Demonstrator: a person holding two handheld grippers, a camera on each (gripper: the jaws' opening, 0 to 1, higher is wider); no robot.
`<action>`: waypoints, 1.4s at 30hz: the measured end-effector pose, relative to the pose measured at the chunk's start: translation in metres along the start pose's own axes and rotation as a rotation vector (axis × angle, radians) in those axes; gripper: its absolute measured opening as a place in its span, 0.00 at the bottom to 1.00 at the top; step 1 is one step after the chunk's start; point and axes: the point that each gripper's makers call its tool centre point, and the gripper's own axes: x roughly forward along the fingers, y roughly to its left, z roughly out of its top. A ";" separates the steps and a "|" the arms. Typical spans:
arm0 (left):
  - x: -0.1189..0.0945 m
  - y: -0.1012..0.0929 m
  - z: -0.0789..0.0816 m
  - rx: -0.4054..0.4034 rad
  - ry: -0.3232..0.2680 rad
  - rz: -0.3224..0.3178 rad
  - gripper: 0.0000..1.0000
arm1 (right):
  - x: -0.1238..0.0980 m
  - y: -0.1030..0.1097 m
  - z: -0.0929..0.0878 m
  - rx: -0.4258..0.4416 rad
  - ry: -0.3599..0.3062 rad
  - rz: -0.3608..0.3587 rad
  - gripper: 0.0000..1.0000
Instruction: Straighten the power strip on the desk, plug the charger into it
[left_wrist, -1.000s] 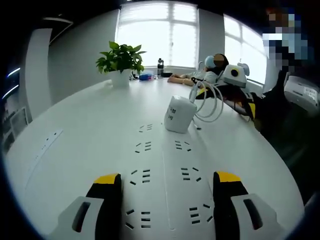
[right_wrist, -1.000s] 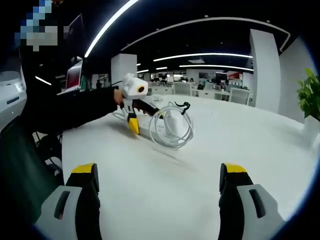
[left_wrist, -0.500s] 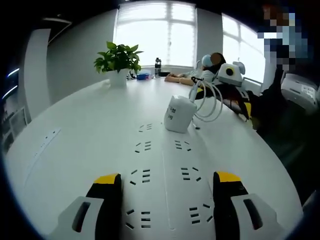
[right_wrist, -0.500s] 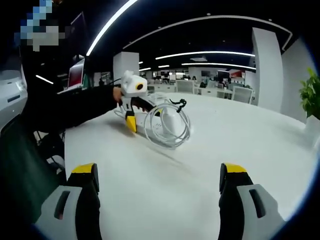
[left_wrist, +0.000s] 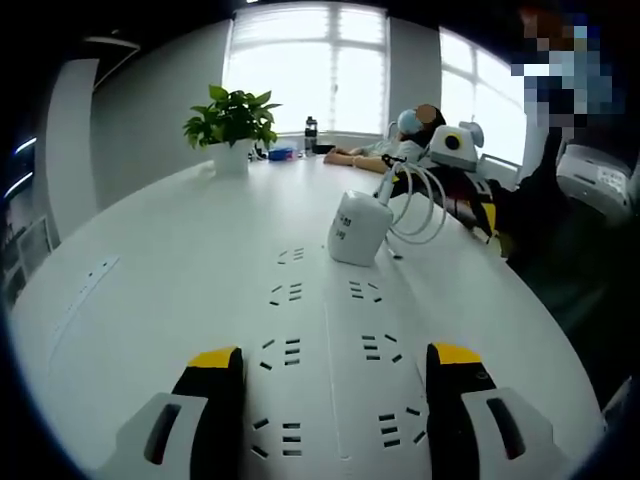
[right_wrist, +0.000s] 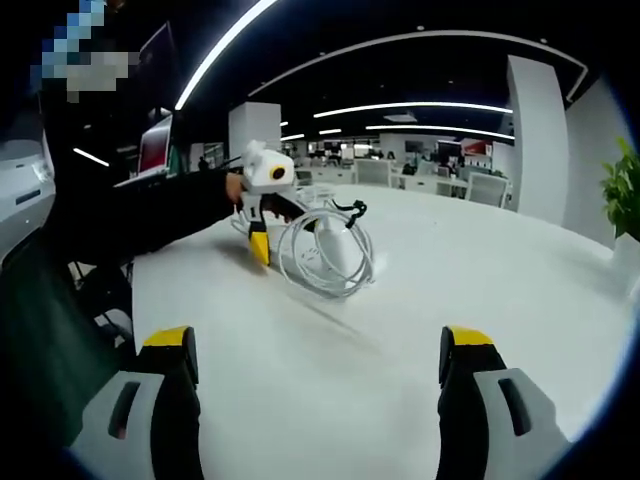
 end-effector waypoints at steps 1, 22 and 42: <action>0.000 -0.001 0.000 0.000 0.000 0.000 0.75 | 0.000 0.001 0.000 0.000 0.000 0.000 1.00; -0.006 -0.011 -0.005 -0.003 0.001 0.001 0.75 | 0.001 0.012 0.001 -0.002 -0.005 0.019 1.00; -0.010 -0.021 -0.008 -0.007 -0.022 0.002 0.75 | 0.000 0.018 -0.003 -0.012 0.018 0.032 1.00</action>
